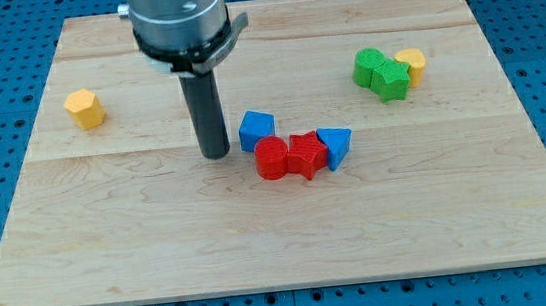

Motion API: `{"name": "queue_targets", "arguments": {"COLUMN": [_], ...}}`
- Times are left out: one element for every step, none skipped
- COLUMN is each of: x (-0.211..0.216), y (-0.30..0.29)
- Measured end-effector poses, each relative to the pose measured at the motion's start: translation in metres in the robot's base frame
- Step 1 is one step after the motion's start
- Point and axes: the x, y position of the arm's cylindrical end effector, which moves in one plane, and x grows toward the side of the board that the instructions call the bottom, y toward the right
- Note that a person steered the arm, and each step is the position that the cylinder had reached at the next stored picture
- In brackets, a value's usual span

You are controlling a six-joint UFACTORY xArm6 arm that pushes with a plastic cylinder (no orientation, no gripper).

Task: Push the red star into the green star

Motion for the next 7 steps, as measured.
{"name": "queue_targets", "arguments": {"x": [0.004, 0.018, 0.039, 0.039, 0.038, 0.038, 0.038], "y": [0.028, 0.043, 0.046, 0.082, 0.123, 0.149, 0.167]}}
